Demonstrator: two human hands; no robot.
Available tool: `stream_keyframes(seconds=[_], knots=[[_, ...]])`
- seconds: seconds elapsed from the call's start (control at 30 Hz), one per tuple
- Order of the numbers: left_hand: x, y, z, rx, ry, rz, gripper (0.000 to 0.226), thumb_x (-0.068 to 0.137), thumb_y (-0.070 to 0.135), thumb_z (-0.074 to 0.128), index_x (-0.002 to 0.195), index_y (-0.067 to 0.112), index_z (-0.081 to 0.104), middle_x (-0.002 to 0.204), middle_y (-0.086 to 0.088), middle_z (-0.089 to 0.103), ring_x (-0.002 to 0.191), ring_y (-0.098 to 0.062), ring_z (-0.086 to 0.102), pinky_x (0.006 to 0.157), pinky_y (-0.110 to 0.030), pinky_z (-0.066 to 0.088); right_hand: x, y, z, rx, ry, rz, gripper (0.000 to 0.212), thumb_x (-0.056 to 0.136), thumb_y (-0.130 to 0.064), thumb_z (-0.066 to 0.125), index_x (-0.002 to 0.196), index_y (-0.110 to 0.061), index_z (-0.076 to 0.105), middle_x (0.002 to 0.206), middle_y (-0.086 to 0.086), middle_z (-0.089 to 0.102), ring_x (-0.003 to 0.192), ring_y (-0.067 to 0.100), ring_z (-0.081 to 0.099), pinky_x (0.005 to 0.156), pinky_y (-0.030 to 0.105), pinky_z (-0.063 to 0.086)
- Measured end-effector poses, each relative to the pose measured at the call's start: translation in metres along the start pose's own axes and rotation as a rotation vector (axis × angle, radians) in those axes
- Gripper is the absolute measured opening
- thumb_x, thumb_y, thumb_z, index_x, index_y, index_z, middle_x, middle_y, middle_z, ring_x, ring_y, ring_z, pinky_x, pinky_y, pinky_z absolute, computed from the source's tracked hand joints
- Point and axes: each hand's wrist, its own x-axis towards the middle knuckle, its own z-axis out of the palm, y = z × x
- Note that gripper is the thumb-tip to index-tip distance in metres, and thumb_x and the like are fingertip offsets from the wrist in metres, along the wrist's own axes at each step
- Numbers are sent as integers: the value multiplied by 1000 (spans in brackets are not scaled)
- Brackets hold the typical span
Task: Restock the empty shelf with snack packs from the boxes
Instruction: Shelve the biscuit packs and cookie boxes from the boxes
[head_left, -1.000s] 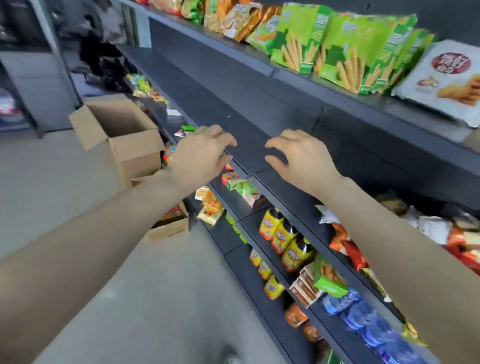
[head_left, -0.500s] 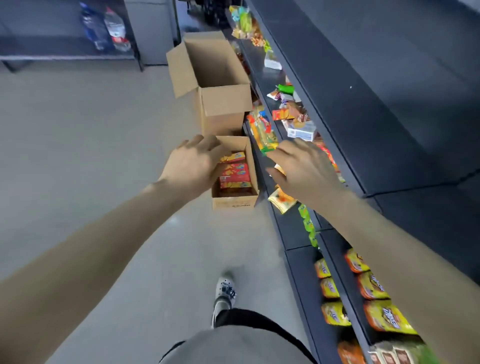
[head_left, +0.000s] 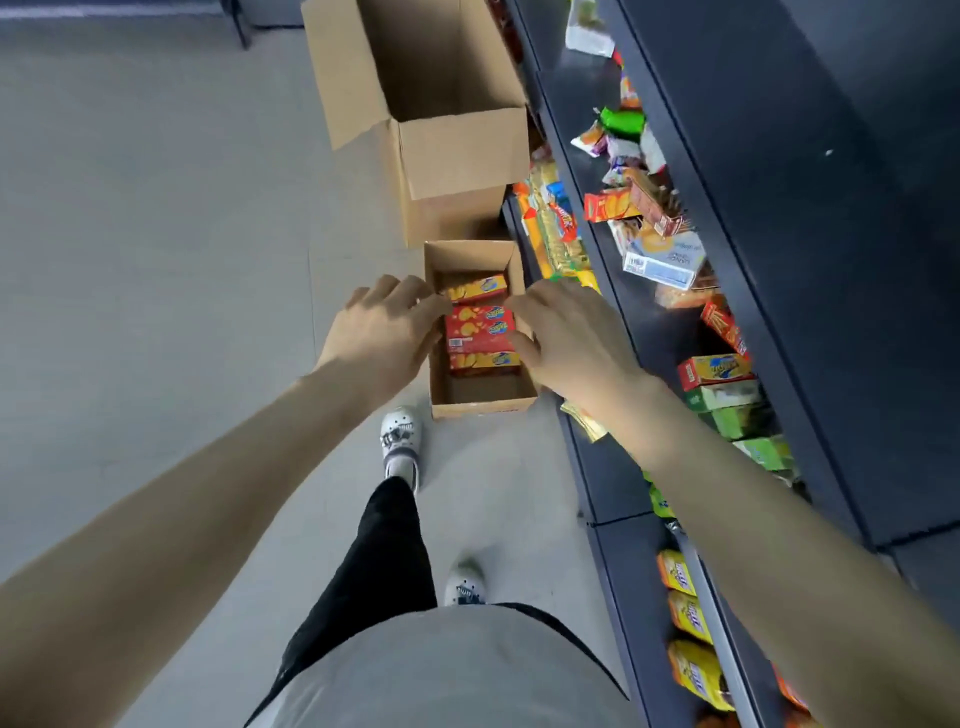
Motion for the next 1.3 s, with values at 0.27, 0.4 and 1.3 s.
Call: stream_keyframes(seconds=[0.27,0.4,1.3], knots=[[119,-98,112,7,-296,49,30,75,9,80,103,14,73,99,-10,70,84,-35,66,69,-42,56,110,51,130,157,-105,253,36,87,-25,69,120,-12,64,104,11,67,90,33,64,69,39,56],[165,-133,167,-24,-448,23,33,89,18,69,122,19,65,119,-9,65,105,-33,61,85,-45,52,148,80,187,202,-187,313,37,87,-26,68,121,-11,64,110,10,66,99,32,61,75,41,54],[170,-174,738,-125,-861,-165,82,90,19,68,152,29,14,153,-7,29,136,-29,40,103,-42,48,163,196,766,135,-638,363,79,70,-7,81,141,-12,47,141,20,48,127,42,48,99,55,47]])
